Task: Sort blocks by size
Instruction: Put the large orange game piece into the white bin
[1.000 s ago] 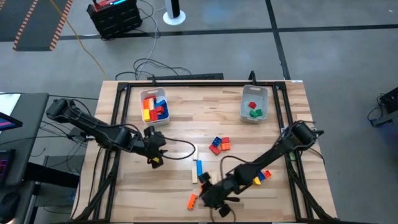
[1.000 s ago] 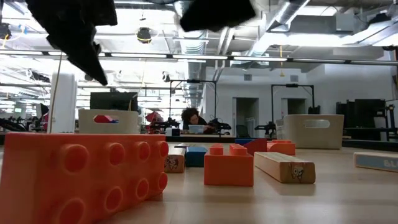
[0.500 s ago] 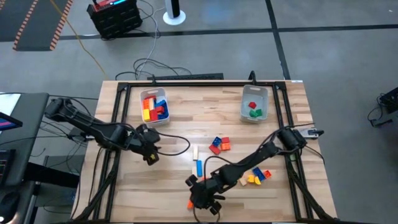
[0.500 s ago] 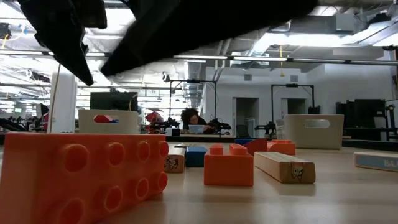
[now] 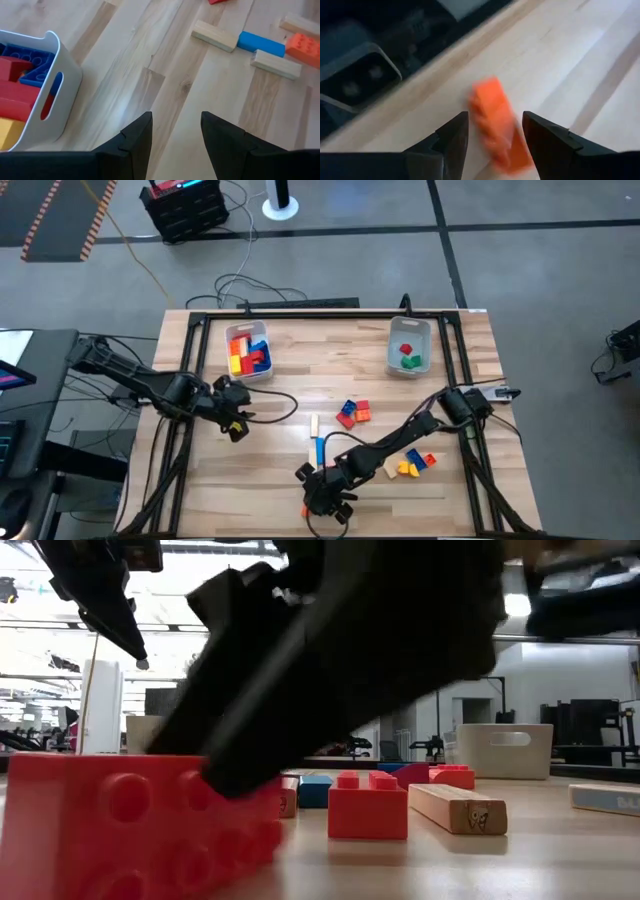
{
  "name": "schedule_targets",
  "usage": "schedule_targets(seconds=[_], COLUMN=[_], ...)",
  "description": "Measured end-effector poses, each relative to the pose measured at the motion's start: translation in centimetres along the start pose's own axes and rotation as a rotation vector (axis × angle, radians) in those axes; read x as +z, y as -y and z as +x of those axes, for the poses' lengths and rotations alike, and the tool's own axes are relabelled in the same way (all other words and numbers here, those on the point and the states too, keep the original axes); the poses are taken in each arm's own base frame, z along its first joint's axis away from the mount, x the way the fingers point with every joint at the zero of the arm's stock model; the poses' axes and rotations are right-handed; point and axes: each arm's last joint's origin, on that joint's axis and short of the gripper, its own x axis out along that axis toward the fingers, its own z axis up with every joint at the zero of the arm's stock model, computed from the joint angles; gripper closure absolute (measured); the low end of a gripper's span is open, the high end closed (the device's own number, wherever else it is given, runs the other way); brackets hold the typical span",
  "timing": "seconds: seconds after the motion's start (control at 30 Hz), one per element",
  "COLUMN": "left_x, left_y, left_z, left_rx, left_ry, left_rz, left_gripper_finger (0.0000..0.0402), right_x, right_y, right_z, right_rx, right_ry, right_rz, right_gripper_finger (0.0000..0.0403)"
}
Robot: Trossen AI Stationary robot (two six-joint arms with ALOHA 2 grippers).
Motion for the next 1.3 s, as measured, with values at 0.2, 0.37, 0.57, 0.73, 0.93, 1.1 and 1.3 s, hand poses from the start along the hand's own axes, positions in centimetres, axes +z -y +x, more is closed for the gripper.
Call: schedule_targets(seconds=[0.2, 0.37, 0.57, 0.73, 0.93, 1.1, 1.3], left_x=[0.0, 0.0, 0.0, 0.3, 0.6, 0.1, -0.6], left_y=[-0.2, -0.2, -0.2, -0.1, 1.3, 2.9, 4.6], left_z=[-0.3, -0.3, -0.3, -0.3, 1.5, 4.0, 5.3], left_rx=[-0.006, -0.006, -0.007, 0.023, -0.014, -0.025, -0.048], left_ry=[0.008, 0.005, 0.006, 0.056, 0.161, 0.165, 0.157], left_rz=[-0.006, -0.005, 0.015, 0.070, 0.139, 0.217, 0.263], left_gripper_finger=[0.0237, 0.0237, 0.0237, 0.0237, 0.0237, 0.0237, 0.0237], right_x=[-0.8, -1.1, -1.7, -1.4, -0.8, -1.3, -2.9], right_y=[0.5, 0.9, 1.6, 2.9, 5.4, 6.9, 6.0], right_z=[0.4, 0.3, -0.1, -2.9, -6.9, -7.5, -7.4], right_rx=[-0.017, -0.023, -0.073, -0.225, -0.478, -0.519, -0.531], right_ry=[-0.041, -0.056, -0.124, -0.224, -0.266, -0.257, -0.309], right_rz=[0.003, 0.011, 0.042, 0.084, 0.179, 0.258, 0.305], right_gripper_finger=[0.0185, 0.0220, 0.0284, 0.0286, 0.0268, 0.0283, 0.0279])
